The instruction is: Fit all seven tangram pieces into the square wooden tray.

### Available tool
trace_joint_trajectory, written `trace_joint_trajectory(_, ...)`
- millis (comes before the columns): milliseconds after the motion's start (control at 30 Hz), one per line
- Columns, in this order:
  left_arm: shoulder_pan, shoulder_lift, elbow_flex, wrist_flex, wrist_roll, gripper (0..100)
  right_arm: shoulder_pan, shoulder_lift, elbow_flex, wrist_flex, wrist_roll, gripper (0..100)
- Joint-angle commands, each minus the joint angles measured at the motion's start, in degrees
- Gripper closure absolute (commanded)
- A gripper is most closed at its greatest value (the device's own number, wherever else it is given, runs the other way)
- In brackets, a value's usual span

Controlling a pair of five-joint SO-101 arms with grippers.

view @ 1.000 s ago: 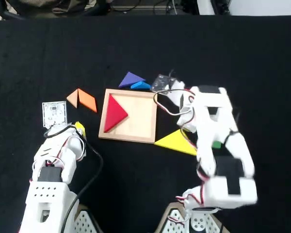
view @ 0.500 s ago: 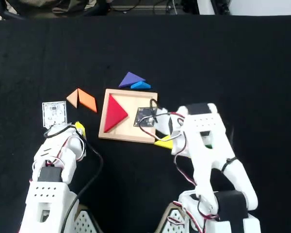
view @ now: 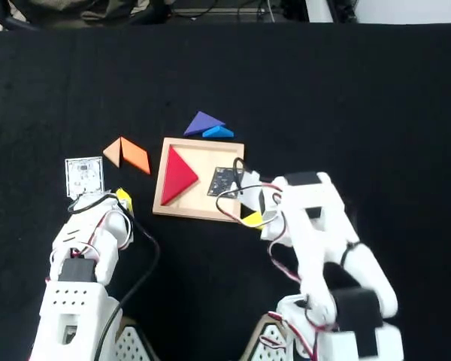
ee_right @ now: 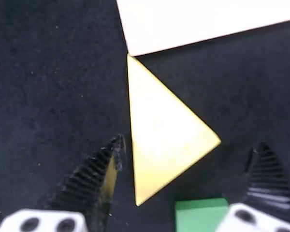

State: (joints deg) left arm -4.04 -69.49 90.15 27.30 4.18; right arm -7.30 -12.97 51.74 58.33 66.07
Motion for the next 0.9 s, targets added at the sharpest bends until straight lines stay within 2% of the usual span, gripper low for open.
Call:
trace_joint_trajectory(0, 0.3, -0.4, -0.3, -1.1, -0.2, 92, 1.0, 5.1, -4.7, -1.0, -0.9, 60.0)
trace_joint_trajectory(400, 0.4, -0.4, -0.4, -1.1, -0.4, 92, 3.7, 19.8, -17.6, 3.2, -0.3, 60.2)
trace_joint_trajectory(533, 0.4, -0.4, -0.4, -1.1, -0.4, 92, 4.0, 20.9, -18.6, 6.3, 3.3, 60.3)
trace_joint_trajectory(767, 0.4, -0.4, -0.4, -1.1, -0.4, 92, 4.7, 21.1, -18.8, 6.3, 3.3, 60.6)
trace_joint_trajectory(867, 0.4, -0.4, -0.4, -1.1, -0.4, 92, 4.4, 21.1, -18.8, 6.2, 3.6, 65.8)
